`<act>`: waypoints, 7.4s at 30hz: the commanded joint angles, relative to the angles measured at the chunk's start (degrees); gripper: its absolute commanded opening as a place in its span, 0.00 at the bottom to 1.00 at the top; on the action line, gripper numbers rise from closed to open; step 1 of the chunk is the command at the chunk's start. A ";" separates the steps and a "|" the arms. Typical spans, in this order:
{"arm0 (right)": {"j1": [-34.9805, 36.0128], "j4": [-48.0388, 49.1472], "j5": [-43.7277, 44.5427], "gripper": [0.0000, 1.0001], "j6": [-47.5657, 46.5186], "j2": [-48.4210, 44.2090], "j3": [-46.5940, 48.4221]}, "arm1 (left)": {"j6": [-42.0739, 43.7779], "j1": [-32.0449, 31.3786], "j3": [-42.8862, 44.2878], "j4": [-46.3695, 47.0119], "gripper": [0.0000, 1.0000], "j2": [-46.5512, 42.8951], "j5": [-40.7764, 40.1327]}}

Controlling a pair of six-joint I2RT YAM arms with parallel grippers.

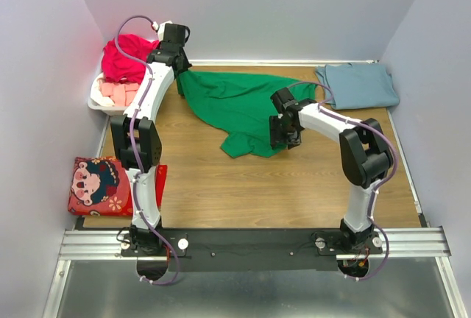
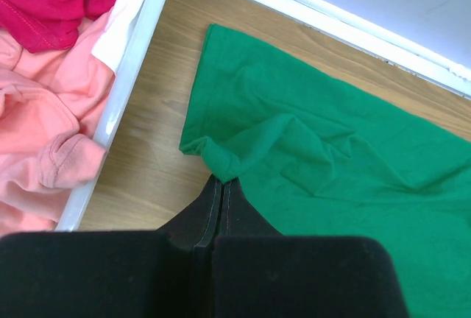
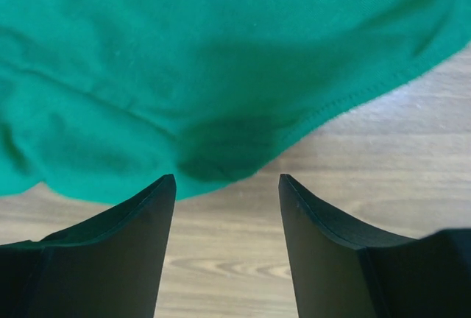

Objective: Fold and stack the t-shirts
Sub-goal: Flatten the tshirt out

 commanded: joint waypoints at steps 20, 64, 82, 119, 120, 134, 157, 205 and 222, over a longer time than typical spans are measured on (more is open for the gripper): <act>0.64 -1.70 4.16 0.01 -1.01 -8.15 3.70 | 2.01 0.47 0.49 -2.61 0.00 -4.12 -6.79; -0.76 10.96 31.59 0.01 -9.02 -17.42 12.75 | 6.67 0.73 5.77 -3.41 0.00 -8.27 2.51; -15.26 19.39 11.38 0.01 -7.52 17.74 32.95 | -0.28 0.82 10.34 9.86 0.00 7.66 -9.43; -15.79 15.97 2.75 0.41 4.96 11.78 17.24 | 2.18 0.82 13.59 11.89 0.00 13.99 -5.92; -15.88 15.79 3.19 0.41 4.87 11.87 17.06 | 2.18 0.82 13.58 11.80 0.00 13.99 -5.92; -15.79 13.24 6.36 0.45 4.78 14.59 19.43 | 2.10 0.82 12.53 11.80 0.00 13.90 -5.48; -16.58 12.71 10.13 0.11 3.38 20.75 26.47 | 3.06 1.08 12.18 9.96 0.00 13.37 -6.36; -16.67 12.10 13.47 0.01 -0.22 10.30 26.02 | 4.47 1.34 11.65 9.34 0.00 9.86 -5.39; -17.90 11.84 32.45 0.01 -14.37 -8.60 43.60 | 8.51 1.34 14.20 8.38 0.00 -5.87 -3.55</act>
